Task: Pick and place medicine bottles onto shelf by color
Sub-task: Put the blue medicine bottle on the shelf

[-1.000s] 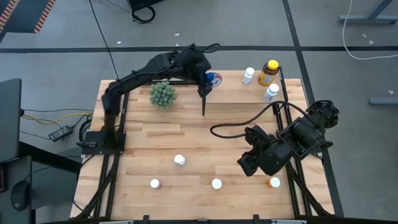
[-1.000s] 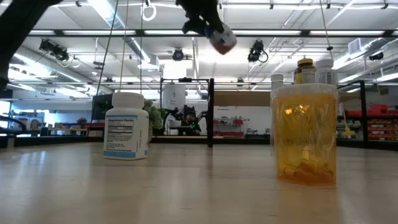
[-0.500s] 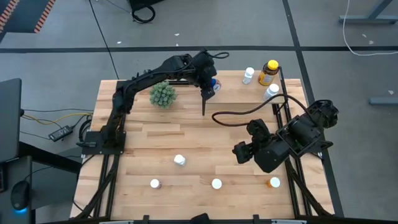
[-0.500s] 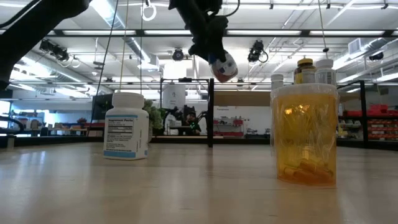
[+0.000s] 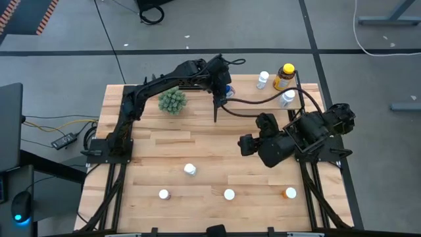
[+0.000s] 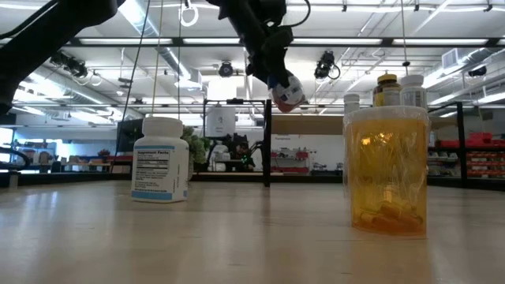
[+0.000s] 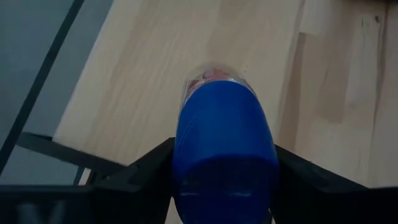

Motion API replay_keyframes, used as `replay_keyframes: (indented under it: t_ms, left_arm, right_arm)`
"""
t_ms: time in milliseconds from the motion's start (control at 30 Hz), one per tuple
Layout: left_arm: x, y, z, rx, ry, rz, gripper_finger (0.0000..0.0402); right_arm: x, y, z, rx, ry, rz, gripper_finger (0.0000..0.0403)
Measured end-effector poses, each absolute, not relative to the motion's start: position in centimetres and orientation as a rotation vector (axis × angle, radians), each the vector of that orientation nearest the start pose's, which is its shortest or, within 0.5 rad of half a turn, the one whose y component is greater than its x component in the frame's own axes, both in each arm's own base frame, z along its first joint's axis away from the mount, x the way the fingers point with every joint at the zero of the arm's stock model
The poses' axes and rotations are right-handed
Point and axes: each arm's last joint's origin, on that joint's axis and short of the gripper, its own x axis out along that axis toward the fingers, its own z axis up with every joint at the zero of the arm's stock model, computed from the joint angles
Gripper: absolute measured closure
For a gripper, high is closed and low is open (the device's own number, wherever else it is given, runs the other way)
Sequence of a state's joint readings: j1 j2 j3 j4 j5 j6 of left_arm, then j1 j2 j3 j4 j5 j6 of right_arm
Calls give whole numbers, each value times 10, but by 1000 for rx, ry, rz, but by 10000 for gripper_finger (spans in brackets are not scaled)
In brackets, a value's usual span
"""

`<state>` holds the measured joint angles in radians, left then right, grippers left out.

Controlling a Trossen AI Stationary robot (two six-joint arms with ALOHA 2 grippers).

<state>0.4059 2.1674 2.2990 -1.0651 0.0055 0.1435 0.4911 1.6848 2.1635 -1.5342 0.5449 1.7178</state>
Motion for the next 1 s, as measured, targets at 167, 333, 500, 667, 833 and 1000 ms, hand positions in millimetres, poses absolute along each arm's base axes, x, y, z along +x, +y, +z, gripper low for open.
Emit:
replay_keyframes:
  t_ms: [167,333,500,667,833,1000]
  left_arm:
    - [424,182,336,-59,939,306,170]
    - [424,183,336,-51,934,302,174]
    - [424,183,337,-49,934,303,181]
    - [423,184,337,-70,934,325,180]
    - [410,178,358,-113,934,346,178]
    - [372,166,407,-190,831,394,188]
  right_arm:
    - [259,121,451,1063,589,-754,148]
    - [258,122,451,1059,594,-750,148]
    - [258,122,451,1055,596,-748,148]
    - [258,122,451,1047,620,-742,148]
    - [260,116,444,976,623,-796,148]
    - [274,93,428,855,658,-869,148]
